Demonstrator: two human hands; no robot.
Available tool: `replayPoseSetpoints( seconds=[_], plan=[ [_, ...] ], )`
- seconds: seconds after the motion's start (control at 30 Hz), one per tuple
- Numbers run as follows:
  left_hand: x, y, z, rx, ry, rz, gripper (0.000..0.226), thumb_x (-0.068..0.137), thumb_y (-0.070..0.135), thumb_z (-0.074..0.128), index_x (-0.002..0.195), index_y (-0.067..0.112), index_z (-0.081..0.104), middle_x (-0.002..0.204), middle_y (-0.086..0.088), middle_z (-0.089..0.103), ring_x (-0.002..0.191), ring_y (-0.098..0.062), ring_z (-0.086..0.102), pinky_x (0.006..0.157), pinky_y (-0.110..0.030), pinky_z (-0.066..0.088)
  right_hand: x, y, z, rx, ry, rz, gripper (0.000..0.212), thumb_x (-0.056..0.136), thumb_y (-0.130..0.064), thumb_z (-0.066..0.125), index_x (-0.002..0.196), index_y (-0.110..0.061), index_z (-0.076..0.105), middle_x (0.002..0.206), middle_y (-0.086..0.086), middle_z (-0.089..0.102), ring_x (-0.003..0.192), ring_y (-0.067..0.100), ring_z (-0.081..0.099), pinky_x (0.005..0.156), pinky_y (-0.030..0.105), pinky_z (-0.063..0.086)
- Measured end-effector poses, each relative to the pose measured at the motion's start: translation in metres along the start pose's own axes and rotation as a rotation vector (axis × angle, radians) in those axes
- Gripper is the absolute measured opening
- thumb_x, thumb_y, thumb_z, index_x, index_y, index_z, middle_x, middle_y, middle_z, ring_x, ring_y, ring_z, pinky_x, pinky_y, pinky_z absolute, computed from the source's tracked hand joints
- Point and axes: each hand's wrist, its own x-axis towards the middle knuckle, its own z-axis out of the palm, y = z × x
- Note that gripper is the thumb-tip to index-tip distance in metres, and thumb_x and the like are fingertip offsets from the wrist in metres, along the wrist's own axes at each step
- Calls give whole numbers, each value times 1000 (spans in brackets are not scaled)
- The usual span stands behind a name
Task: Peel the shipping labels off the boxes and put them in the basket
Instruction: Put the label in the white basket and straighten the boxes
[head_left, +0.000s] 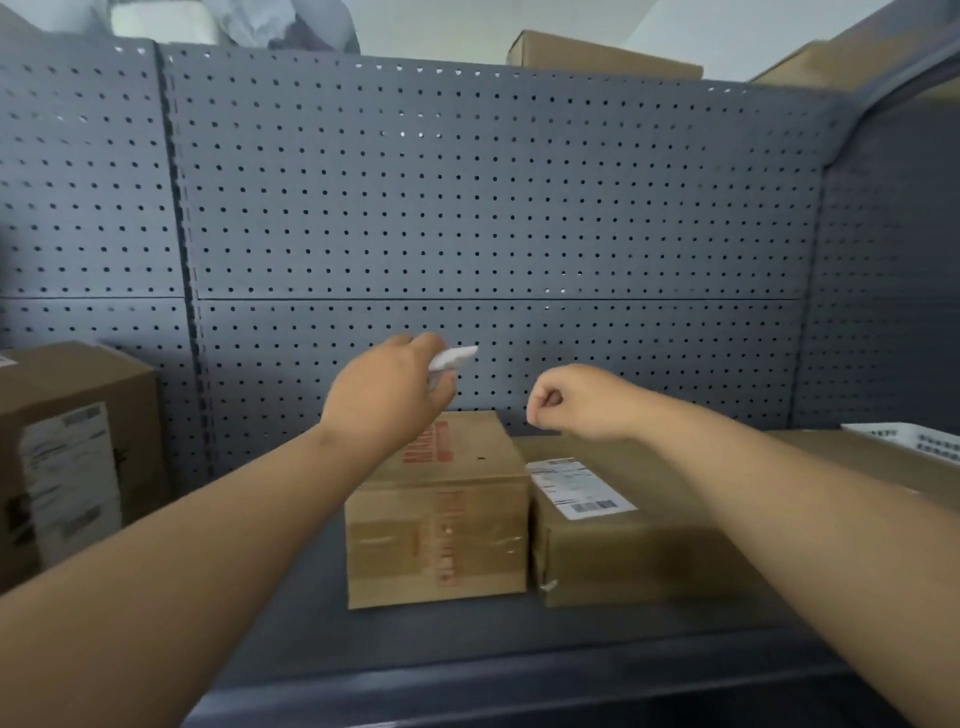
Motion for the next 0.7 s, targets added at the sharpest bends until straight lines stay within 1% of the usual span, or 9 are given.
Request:
replayPoseSetpoints(
  seconds=[0.07,0.17,0.27,0.33,0.4,0.47,0.53,0.63,0.7],
  plan=[
    [5,42,7,-210,-47,-65,26,95,29,46,116,20,55,89,-4,60,57,-16,51,44,-28,40,-21,24,-12,149,75,67,11,91,-20,55,87,-17,65,83,-9,63,88,21,64,89,36,54],
    [10,113,21,-450,-99,-118,26,94,30,46,117,24,56,86,-1,63,59,-12,53,50,-28,42,-54,61,-28,286,183,152,9,92,-24,56,93,-18,63,100,7,68,99,24,66,92,41,54],
    [13,184,38,-702,-145,-178,26,93,33,48,117,26,57,93,2,64,77,-16,60,64,-33,49,-89,97,-44,411,330,225,24,92,-24,57,107,-8,65,97,7,68,97,25,66,95,45,51],
    [14,231,49,-865,-176,-208,22,93,32,48,112,27,58,91,5,61,77,-13,58,66,-33,49,-112,125,-57,466,382,305,33,93,-22,54,116,0,63,105,19,69,103,34,65,97,50,49],
    [16,277,61,-996,-206,-230,20,92,29,49,109,26,59,86,11,59,73,-6,53,62,-26,44,-133,155,-68,529,390,380,30,93,-21,54,110,2,64,114,23,67,107,37,63,99,52,47],
    [19,319,73,-1097,-240,-263,19,91,27,51,108,27,60,87,12,59,75,-3,53,60,-23,42,-151,186,-79,630,376,442,22,91,-22,56,104,-8,68,113,15,69,103,29,63,98,46,49],
    [23,359,85,-1173,-286,-280,20,90,27,53,109,27,60,90,10,61,76,-4,55,58,-21,42,-169,212,-88,736,380,476,14,91,-21,58,98,-12,67,105,7,69,93,22,61,89,38,50],
    [33,408,101,-1245,-348,-279,24,88,26,55,112,26,60,92,10,61,74,-5,56,51,-13,46,-192,252,-102,794,483,526,12,89,-20,62,80,-15,67,100,11,72,89,25,65,83,38,53],
    [40,433,113,-1286,-398,-283,26,88,27,55,113,27,59,96,8,62,81,-11,61,59,-18,50,-203,275,-111,807,571,564,12,89,-16,63,78,-17,68,96,12,74,86,26,67,87,41,54]
  ],
)
